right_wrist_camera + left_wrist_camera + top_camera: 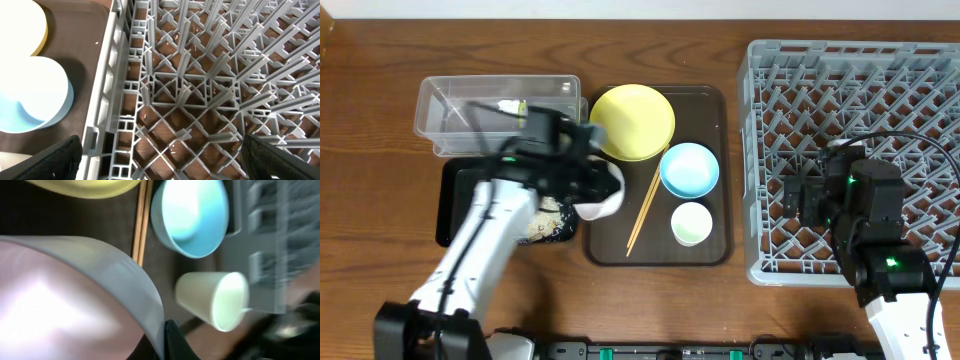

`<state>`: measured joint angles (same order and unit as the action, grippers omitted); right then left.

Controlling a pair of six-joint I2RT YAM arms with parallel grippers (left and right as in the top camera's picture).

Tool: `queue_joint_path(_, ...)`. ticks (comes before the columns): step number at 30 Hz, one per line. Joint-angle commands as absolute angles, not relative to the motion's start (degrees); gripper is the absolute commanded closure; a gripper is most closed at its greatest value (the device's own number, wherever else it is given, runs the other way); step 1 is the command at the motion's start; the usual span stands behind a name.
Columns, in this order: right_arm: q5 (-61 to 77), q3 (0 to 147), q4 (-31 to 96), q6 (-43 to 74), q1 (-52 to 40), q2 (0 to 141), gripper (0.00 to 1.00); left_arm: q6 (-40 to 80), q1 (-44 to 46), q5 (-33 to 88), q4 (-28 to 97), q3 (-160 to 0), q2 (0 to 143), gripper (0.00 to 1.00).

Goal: Sort waste into correct bins and load items into the dishwasher rack
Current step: 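Return the emptied pink bowl to the brown tray with the left gripper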

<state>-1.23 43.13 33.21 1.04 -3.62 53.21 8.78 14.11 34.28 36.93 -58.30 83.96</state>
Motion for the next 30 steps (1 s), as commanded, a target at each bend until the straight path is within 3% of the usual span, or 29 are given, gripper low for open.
queue_joint_path(1, -1.04, 44.29, 33.26, 1.65, -4.47, 53.15, 0.01, 8.84, 21.41, 19.46, 35.51, -59.27, 86.46, 0.94)
queue_joint_path(8, -1.04, 44.29, 33.26, 1.65, -4.47, 53.15, 0.01, 8.84, 29.08, 10.26, 32.95, -59.27, 92.09, 0.91)
queue_joint_path(12, -1.04, 44.29, 33.26, 1.65, -4.47, 53.15, 0.01, 8.82, 29.95, 9.65, 32.21, -59.27, 94.08, 0.83)
queue_joint_path(19, -1.04, 44.29, 33.26, 1.65, -4.47, 53.15, 0.01, 8.58, 29.93, 9.56, 33.98, -61.21, 92.49, 0.56)
queue_joint_path(30, -1.02, 44.29, 33.26, 1.65, -4.47, 53.15, 0.01, 9.56, 29.98, 10.5, 36.45, -66.26, 83.68, 0.48)
